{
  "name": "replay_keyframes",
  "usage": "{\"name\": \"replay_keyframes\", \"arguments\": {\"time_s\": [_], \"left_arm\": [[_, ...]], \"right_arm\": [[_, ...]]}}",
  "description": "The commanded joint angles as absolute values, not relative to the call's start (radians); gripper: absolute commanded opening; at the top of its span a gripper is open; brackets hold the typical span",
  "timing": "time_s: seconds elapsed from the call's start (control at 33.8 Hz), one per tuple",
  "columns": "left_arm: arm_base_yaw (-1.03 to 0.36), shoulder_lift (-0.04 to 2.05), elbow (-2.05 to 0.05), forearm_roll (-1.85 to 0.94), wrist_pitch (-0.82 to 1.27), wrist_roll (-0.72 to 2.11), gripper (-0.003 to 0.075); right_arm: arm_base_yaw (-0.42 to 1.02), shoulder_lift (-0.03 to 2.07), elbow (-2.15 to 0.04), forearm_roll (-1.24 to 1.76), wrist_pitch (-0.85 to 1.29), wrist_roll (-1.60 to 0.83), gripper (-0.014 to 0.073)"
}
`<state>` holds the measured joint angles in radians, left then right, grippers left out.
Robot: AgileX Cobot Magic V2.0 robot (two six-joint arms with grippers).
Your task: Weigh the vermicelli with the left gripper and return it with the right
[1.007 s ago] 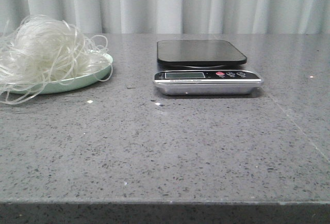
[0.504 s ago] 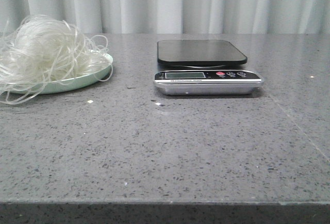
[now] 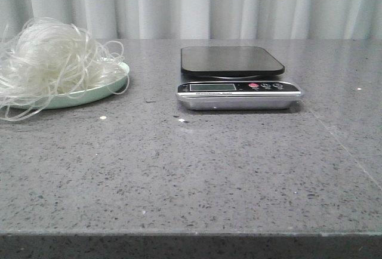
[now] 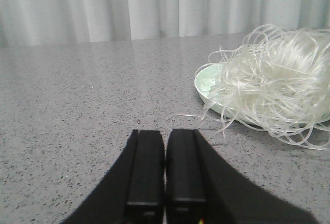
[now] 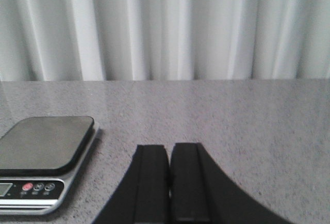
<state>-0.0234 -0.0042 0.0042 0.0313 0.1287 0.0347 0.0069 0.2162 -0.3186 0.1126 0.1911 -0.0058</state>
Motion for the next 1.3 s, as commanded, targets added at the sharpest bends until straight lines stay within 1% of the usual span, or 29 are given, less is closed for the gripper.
{"name": "replay_keyframes", "arguments": {"time_s": [0.0,0.21,0.41,0.47,0.62,0.95,1.16,1.27], "left_arm": [[-0.022,-0.025,0.01,0.022,0.053,0.023,0.0137],[-0.022,-0.025,0.01,0.022,0.053,0.023,0.0137],[-0.022,-0.025,0.01,0.022,0.053,0.023,0.0137],[-0.022,-0.025,0.01,0.022,0.053,0.023,0.0137],[-0.022,-0.024,0.01,0.022,0.053,0.023,0.0137],[-0.022,-0.024,0.01,0.022,0.053,0.023,0.0137],[-0.022,-0.024,0.01,0.022,0.053,0.023,0.0137],[-0.022,-0.024,0.01,0.022,0.053,0.023,0.0137]], "right_arm": [[0.002,0.217,-0.292,0.055,0.091,0.055,0.0151],[0.002,0.133,-0.153,0.056,0.055,0.055,0.0151],[0.002,-0.012,0.019,0.056,-0.022,0.055,0.0151],[0.002,-0.028,0.02,0.056,0.032,0.055,0.0151],[0.002,-0.027,0.02,0.051,0.067,0.054,0.0151],[0.002,-0.027,0.02,0.071,0.059,0.054,0.0151],[0.002,-0.027,0.02,0.118,0.0,0.054,0.0151],[0.002,-0.027,0.02,0.118,0.0,0.054,0.0151]]}}
